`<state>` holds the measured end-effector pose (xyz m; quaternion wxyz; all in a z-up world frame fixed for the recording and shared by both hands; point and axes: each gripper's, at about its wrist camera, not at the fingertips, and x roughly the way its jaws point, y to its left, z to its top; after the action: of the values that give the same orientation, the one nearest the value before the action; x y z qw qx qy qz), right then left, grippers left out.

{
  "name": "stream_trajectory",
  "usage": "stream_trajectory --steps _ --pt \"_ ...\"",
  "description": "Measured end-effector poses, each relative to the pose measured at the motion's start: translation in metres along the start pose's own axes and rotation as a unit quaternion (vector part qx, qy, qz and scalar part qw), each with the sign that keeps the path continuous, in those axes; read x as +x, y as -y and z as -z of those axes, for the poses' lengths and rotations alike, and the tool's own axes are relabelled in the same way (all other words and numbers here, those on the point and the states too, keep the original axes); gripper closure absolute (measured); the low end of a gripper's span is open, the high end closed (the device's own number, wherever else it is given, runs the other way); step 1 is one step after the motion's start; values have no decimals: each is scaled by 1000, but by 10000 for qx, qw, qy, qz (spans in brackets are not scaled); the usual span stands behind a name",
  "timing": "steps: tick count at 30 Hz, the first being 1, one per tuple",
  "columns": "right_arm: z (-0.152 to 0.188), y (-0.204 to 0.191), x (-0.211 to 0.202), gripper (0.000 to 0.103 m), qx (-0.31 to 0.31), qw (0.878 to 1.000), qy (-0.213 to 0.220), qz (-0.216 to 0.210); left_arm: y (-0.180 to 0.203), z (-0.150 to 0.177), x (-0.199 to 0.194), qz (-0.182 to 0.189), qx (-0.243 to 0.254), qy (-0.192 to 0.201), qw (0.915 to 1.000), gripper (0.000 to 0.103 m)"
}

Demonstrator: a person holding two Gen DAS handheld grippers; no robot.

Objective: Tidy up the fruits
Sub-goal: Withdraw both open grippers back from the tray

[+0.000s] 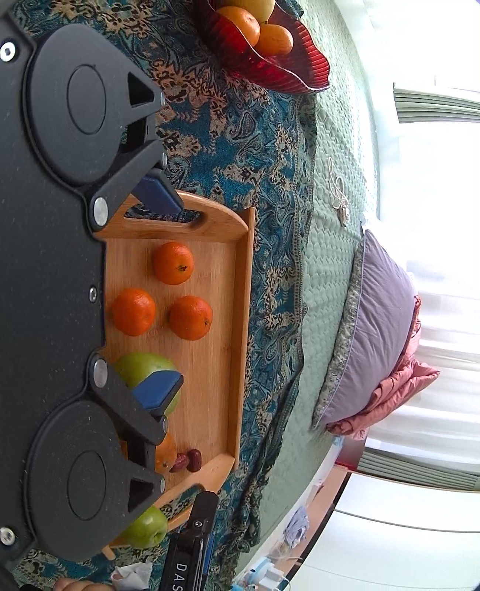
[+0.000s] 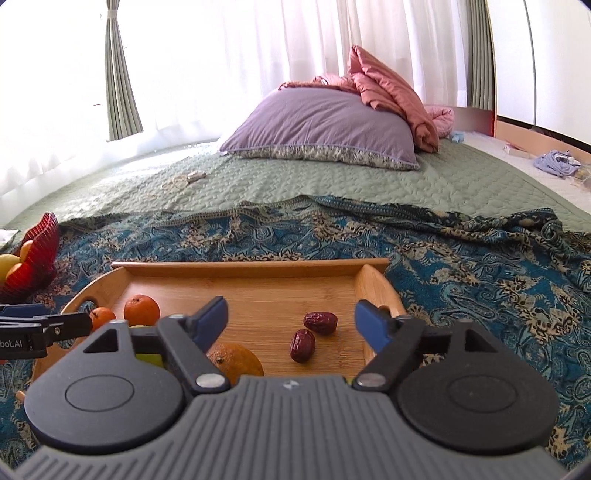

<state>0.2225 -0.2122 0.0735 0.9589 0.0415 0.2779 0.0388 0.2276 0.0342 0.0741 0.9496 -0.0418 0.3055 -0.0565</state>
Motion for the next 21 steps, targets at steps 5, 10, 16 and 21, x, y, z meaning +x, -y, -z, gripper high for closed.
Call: stream_trajectory --steps 5,10,16,21 --pt "7 6 -18 5 127 9997 216 -23 3 10 -22 36 14 179 9998 3" --pt "18 9 -37 0 11 9989 466 -8 5 21 -38 35 60 270 9996 1" --pt "32 7 -53 0 -64 9981 618 47 10 37 -53 -31 148 361 9992 0" --pt "46 4 -65 0 -137 9974 701 17 15 52 -60 -77 250 377 9989 0"
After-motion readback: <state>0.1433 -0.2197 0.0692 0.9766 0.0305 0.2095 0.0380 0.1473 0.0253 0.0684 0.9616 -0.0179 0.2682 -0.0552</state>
